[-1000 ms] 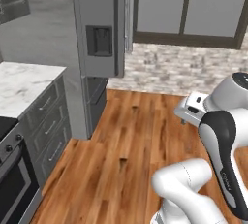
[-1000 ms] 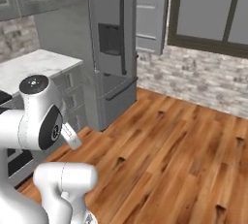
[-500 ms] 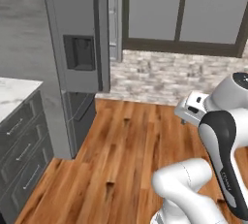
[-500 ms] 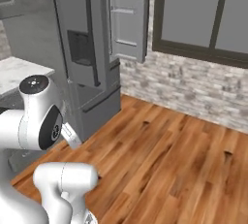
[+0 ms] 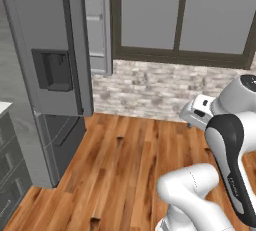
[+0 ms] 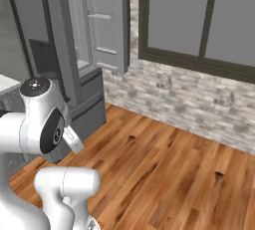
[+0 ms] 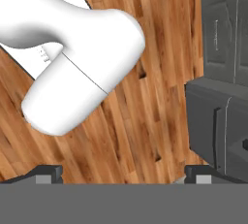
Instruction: Retrieve the bottle and the shaker from the cabinet and place them next to the mixing bowl on the counter. Then add garlic from the fridge to the mixing bowl.
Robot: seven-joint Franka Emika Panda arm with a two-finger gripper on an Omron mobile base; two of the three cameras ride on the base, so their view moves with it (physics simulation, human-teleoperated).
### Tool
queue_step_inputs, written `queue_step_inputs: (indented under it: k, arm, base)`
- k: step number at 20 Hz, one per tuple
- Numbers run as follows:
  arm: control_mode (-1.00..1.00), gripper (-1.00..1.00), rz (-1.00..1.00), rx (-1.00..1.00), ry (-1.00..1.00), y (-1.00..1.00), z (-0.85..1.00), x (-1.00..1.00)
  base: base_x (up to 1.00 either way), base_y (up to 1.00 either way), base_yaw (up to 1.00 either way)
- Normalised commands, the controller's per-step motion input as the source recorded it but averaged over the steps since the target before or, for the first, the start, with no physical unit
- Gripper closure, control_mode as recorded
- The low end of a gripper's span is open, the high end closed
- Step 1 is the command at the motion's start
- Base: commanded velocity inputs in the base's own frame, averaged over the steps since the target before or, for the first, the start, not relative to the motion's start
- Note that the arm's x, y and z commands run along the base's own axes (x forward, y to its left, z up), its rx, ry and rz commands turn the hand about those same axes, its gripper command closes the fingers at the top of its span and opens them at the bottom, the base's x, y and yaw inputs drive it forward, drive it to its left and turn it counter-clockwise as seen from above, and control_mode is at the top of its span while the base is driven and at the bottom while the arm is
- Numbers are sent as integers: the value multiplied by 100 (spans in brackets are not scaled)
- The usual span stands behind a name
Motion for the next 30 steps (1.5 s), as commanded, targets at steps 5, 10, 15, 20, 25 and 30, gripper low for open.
queue_step_inputs:
  k: [5,10,15,20,25,30]
  arm:
    - [100,-100,0,0,0,0,0,0]
    - [100,-100,0,0,0,0,0,0]
    - [100,-100,0,0,0,0,0,0]
    - [100,-100,0,0,0,0,0,0]
    - [100,-100,0,0,0,0,0,0]
    - [100,-100,0,0,0,0,0,0]
  base:
    - [56,-60,15]
    - [60,-51,22]
    - [63,-49,24]
    - [60,-44,24]
    - [58,-37,24]
    - [51,-25,27]
